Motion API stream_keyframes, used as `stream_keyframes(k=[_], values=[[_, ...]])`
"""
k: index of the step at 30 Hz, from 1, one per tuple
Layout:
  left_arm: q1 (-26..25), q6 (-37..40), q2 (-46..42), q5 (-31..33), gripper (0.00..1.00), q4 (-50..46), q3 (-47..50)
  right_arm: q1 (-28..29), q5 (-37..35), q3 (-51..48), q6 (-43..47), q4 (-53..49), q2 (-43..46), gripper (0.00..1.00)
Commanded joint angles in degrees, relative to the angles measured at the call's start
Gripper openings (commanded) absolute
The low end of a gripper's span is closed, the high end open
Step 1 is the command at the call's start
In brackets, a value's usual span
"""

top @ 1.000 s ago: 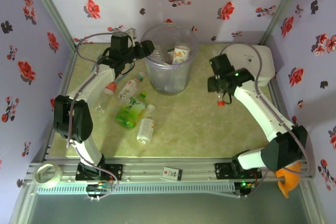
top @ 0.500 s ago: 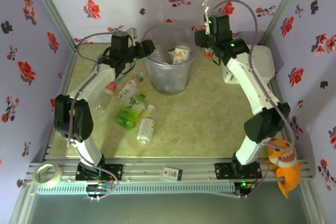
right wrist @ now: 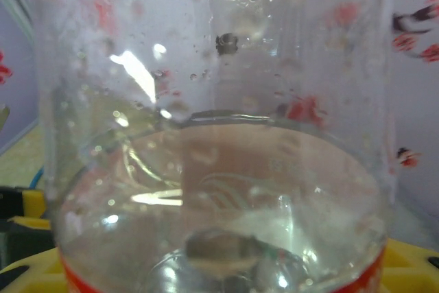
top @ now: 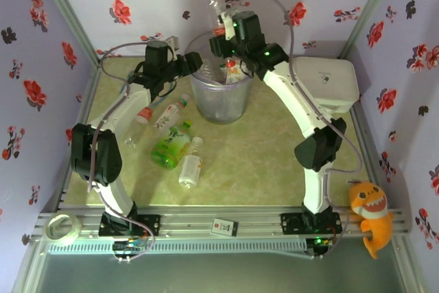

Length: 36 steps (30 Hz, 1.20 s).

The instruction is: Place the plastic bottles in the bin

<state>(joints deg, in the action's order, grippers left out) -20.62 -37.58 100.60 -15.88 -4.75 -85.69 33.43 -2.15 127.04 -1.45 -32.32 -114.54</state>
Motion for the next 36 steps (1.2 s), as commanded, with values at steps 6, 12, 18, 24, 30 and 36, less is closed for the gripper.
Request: stream_keyframes(k=[6, 12, 18, 24, 30, 36], values=[[-0.52, 1.39, 1.27, -0.02, 0.72, -3.40, 0.70, -0.21, 3.91, -6.21, 3.62, 2.62, -2.29, 0.56], [-0.47, 1.26, 1.35, -0.02, 0.72, -3.35, 0.70, -0.34, 3.76, -8.95, 5.35, 1.44, -3.33, 0.57], [-0.52, 1.28, 1.27, 0.06, 0.72, -3.33, 0.79, -1.06, 3.45, -8.49, 5.67, -1.32, -5.69, 0.59], [-0.48, 1.20, 1.27, 0.08, 0.72, -3.39, 0.88, -1.92, 3.56, -7.35, 5.23, -3.04, -7.94, 0.69], [-0.47, 1.20, 1.27, 0.09, 0.72, -3.35, 0.88, -2.23, 3.38, -6.74, 5.32, -4.03, -9.04, 0.80], [-0.48, 1.20, 1.38, 0.06, 0.72, -3.38, 0.81, -2.23, 2.87, -5.99, 5.41, -4.42, -7.73, 0.82]])
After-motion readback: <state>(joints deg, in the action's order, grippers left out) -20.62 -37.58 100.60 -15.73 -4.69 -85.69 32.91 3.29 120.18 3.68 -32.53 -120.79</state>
